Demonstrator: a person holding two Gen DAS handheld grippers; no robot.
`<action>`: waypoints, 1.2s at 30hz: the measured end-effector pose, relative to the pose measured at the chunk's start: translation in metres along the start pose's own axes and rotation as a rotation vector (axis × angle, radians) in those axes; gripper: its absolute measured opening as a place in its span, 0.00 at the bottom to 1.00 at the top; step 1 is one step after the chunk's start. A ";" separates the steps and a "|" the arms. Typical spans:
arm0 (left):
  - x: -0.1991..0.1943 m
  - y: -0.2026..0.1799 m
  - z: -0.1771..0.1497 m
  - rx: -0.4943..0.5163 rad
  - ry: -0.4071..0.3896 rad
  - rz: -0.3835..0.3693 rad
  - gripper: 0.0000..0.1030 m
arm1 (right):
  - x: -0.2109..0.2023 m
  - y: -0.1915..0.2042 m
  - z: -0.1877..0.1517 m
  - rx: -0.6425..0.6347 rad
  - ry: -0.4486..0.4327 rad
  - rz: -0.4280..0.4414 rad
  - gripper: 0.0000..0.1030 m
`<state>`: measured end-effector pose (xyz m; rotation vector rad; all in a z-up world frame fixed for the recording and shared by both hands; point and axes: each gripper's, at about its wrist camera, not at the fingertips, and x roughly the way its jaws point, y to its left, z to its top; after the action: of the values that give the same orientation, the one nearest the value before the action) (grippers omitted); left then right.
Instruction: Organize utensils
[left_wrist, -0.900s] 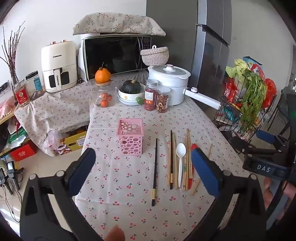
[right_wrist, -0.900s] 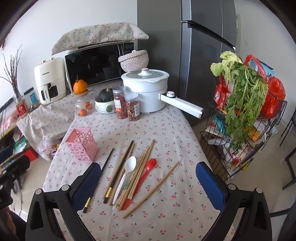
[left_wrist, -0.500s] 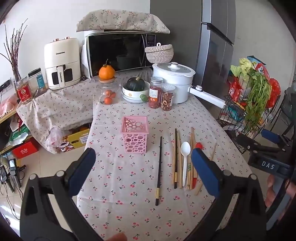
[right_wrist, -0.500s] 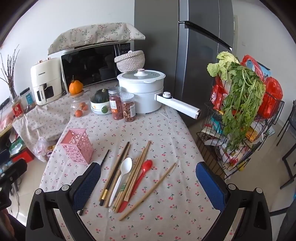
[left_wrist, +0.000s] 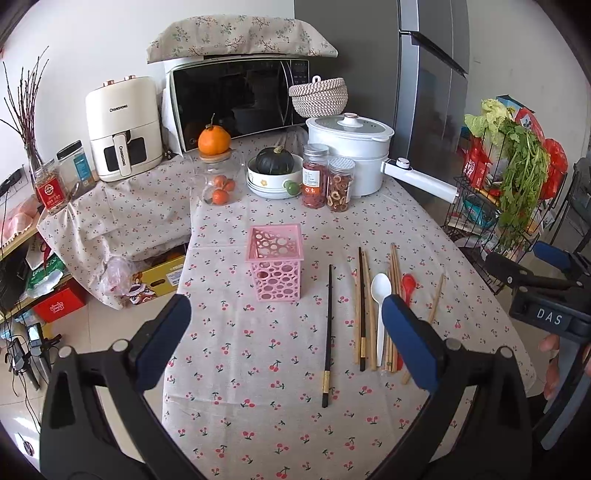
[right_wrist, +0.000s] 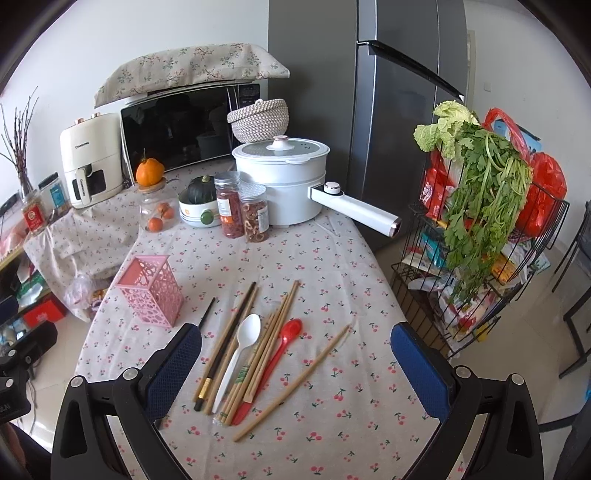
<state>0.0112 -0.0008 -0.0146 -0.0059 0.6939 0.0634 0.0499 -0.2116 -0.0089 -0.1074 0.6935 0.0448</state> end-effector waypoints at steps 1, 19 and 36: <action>0.001 0.000 0.000 0.001 0.002 0.003 1.00 | 0.000 -0.001 0.000 -0.001 -0.002 -0.006 1.00; 0.000 -0.001 -0.001 -0.003 -0.001 -0.004 1.00 | 0.001 0.002 0.000 -0.017 -0.007 -0.030 1.00; 0.002 -0.003 -0.003 -0.002 0.012 -0.022 1.00 | 0.005 0.003 -0.001 -0.026 0.008 -0.022 1.00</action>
<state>0.0109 -0.0039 -0.0180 -0.0155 0.7056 0.0429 0.0529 -0.2084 -0.0131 -0.1404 0.6997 0.0324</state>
